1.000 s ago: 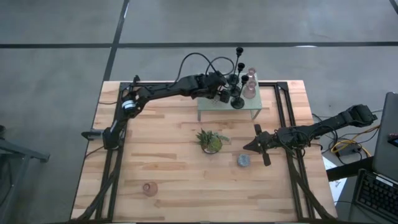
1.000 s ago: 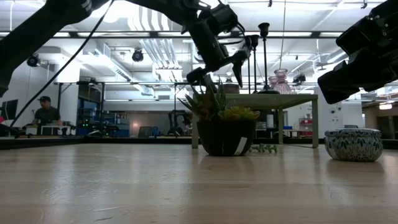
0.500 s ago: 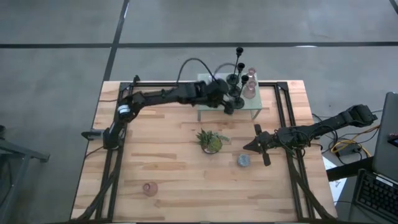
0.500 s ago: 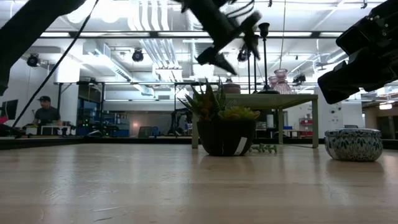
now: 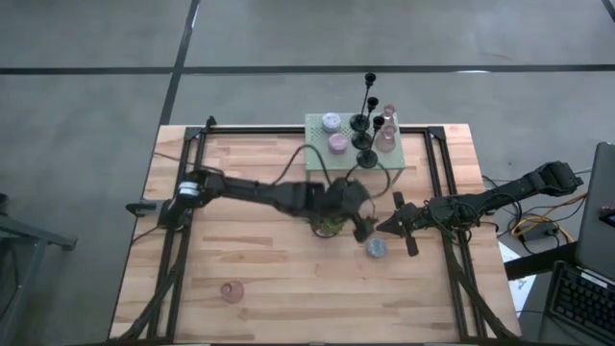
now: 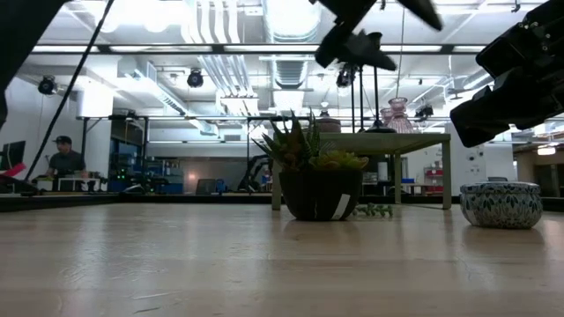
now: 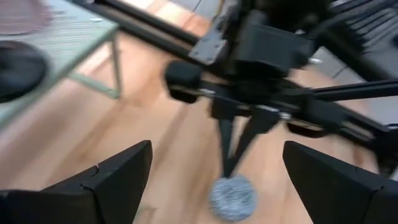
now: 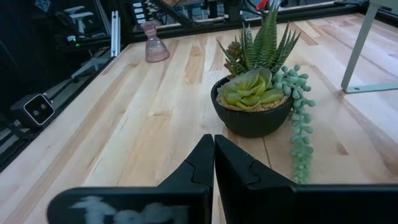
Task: Pick & Place candle stick holders
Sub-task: Put the gray scented candle on the shelf
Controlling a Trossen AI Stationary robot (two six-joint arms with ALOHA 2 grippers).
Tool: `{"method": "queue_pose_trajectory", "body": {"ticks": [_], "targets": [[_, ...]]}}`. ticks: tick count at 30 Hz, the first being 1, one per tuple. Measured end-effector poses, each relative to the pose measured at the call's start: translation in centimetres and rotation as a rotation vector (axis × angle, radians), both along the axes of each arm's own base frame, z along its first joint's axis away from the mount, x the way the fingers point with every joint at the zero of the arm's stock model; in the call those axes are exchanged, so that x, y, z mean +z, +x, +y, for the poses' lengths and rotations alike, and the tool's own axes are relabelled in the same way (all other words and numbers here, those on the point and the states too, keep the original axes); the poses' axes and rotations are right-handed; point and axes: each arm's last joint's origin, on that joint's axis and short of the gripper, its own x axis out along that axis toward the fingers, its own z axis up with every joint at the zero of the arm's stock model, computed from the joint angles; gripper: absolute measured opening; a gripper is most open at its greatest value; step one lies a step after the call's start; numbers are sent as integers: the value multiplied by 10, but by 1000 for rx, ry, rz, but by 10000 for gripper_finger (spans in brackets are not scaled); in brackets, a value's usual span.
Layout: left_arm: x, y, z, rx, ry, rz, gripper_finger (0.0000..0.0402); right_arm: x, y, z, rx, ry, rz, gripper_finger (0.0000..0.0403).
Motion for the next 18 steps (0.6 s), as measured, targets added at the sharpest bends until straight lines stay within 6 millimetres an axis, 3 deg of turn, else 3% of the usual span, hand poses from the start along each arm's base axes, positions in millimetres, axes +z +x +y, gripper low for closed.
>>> {"method": "queue_pose_trajectory", "body": {"ticks": [7,18], "targets": [[-36,4,-36,-102,31,-140,365,0,0,0,0,0,0,9],[-87,10,-47,-84,53,-118,365,0,0,0,1,0,1,9]]}}
